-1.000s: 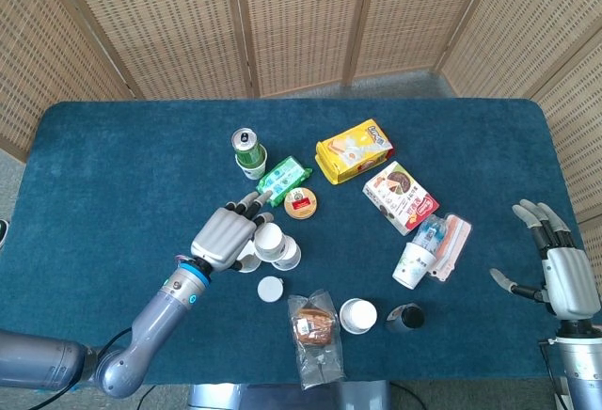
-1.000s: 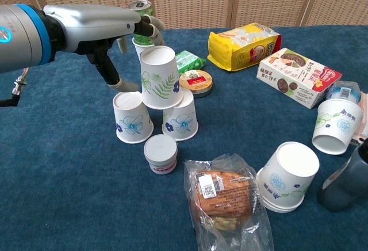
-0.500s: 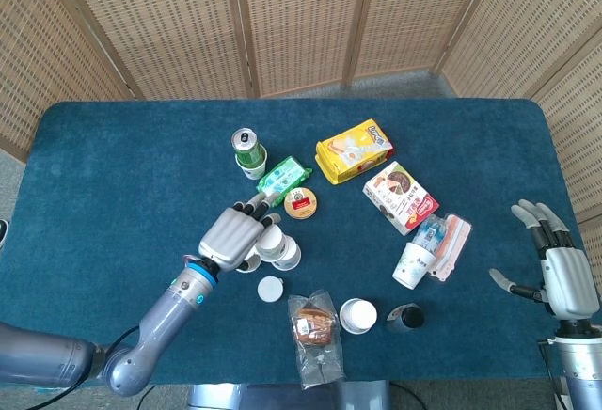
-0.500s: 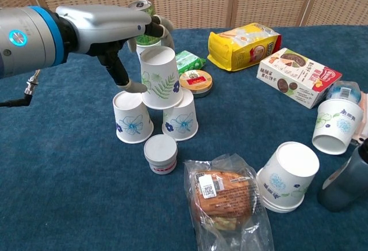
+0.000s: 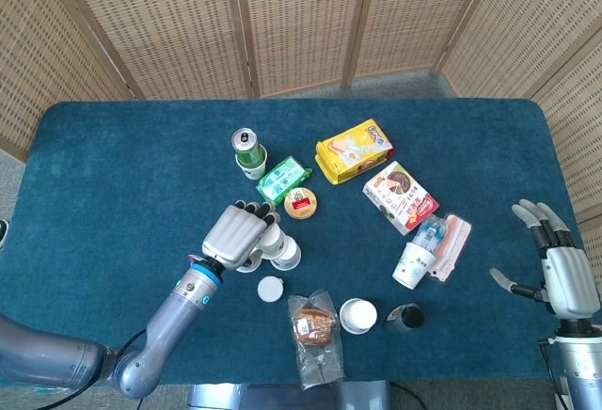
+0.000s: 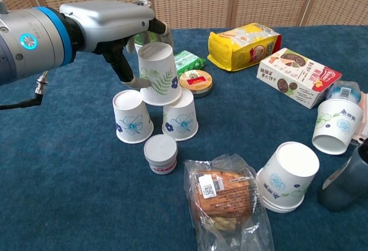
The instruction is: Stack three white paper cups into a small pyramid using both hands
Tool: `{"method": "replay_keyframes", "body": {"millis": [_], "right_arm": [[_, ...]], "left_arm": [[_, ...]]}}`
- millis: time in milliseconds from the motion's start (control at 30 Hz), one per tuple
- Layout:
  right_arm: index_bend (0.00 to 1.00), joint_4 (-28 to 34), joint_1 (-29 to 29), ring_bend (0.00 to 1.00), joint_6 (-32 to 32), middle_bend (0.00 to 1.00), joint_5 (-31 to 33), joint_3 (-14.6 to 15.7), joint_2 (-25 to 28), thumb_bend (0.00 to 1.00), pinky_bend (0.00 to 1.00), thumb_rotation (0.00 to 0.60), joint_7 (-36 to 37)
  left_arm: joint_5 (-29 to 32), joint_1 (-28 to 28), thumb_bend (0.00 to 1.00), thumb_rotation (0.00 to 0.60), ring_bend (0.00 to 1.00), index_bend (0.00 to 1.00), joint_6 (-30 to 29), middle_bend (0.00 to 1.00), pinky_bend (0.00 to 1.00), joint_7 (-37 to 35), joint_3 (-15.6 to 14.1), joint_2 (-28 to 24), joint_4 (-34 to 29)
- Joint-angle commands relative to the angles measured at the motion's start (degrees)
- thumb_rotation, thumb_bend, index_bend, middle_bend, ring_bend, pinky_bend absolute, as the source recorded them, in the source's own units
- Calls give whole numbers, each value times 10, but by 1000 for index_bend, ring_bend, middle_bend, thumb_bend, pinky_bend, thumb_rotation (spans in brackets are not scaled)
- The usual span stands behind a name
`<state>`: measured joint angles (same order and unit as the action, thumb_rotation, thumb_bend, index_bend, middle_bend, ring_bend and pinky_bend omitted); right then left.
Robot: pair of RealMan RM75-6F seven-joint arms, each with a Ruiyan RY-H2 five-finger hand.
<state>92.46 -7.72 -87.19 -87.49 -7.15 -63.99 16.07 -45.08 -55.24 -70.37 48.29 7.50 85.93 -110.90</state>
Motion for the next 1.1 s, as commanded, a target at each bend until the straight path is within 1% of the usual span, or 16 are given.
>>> {"method": "replay_keyframes", "body": {"millis": [33, 267, 467, 667, 833, 1033, 1100], "right_arm": [[131, 0, 0, 37, 0, 105, 0, 0, 0, 201, 134, 600, -1], [131, 1, 0, 36, 0, 105, 0, 0, 0, 201, 134, 600, -2], [130, 3, 0, 37, -1, 105, -2, 1, 0, 201, 135, 600, -4], [131, 4, 1, 37, -2, 105, -2, 1, 1, 201, 134, 600, -4], [130, 3, 1, 36, -1, 105, -1, 0, 1, 201, 134, 600, -3], [130, 3, 1, 37, -2, 105, -1, 0, 2, 200, 134, 600, 2], [130, 3, 1, 37, -2, 105, 0, -1, 2, 201, 134, 600, 3]], "left_arm": [[-2, 2, 326, 600, 326, 314, -1, 275, 371, -2, 0, -4, -4], [-7, 14, 326, 600, 330, 324, -3, 278, 371, -18, 3, -30, -27], [-11, 24, 328, 600, 330, 325, 4, 278, 371, -31, -5, -47, -35], [-13, 25, 326, 600, 330, 324, 14, 278, 371, -34, -11, -42, -29], [-12, 23, 326, 600, 329, 324, 10, 277, 370, -23, -11, -33, -29], [-15, 21, 324, 600, 299, 313, 2, 263, 368, -11, -11, -19, -21], [-12, 20, 323, 600, 271, 310, 3, 246, 363, -9, -11, -17, -21]]}}
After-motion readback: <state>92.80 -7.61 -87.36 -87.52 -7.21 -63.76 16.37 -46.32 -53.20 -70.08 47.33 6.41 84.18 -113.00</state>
